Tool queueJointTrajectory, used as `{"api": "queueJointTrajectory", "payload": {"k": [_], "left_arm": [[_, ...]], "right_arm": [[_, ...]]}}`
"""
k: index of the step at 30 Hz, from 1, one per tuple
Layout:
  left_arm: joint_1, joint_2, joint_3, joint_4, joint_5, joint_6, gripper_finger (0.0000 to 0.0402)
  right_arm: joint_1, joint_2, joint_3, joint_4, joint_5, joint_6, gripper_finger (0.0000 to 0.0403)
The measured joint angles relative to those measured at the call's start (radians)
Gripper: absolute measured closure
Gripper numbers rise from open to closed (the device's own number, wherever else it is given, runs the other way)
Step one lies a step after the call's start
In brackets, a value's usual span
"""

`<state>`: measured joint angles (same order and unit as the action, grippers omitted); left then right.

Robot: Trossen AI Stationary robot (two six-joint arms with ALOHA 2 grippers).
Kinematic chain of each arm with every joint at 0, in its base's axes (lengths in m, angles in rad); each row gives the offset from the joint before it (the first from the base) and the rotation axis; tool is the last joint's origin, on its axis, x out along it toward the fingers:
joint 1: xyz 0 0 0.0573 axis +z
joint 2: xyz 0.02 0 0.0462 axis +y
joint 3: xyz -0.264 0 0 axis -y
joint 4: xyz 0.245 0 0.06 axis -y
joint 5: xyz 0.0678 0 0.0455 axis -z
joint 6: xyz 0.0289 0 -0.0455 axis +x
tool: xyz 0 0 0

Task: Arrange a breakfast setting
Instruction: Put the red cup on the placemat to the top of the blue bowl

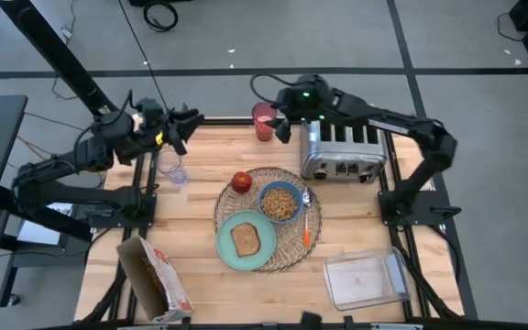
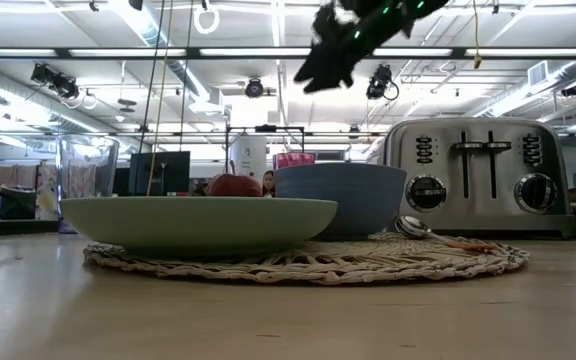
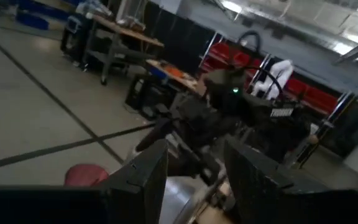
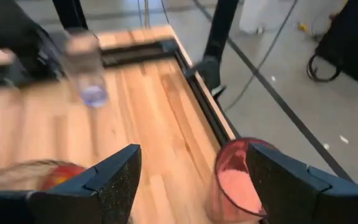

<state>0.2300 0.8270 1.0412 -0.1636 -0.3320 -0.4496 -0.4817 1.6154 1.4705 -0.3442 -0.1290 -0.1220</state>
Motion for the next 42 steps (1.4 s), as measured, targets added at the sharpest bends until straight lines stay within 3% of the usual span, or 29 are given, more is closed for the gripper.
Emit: {"api": "queueJointTrajectory", "payload": {"k": [7, 13, 18, 26, 42], "left_arm": [[0.014, -0.051, -0.001, -0.069, 0.000, 0.016, 0.0241], [0.016, -0.053, -0.001, -0.076, 0.000, 0.056, 0.0241], [0.016, -0.053, -0.001, -0.108, 0.000, 0.068, 0.0241], [0.016, -0.053, -0.001, -0.125, 0.000, 0.068, 0.0241], [0.015, -0.077, -0.001, -0.126, 0.001, 0.052, 0.0241]], "right_arm": [[-0.042, 0.213, 0.125, -0.052, 0.001, -0.057, 0.0133], [-0.045, 0.424, 0.431, -0.321, 0.021, -0.105, 0.0135], [-0.046, 0.536, 0.583, -0.466, 0.051, -0.140, 0.0144], [-0.046, 0.577, 0.603, -0.495, 0.046, -0.183, 0.0203], [-0.044, 0.604, 0.603, -0.511, 0.056, -0.175, 0.0384]]}}
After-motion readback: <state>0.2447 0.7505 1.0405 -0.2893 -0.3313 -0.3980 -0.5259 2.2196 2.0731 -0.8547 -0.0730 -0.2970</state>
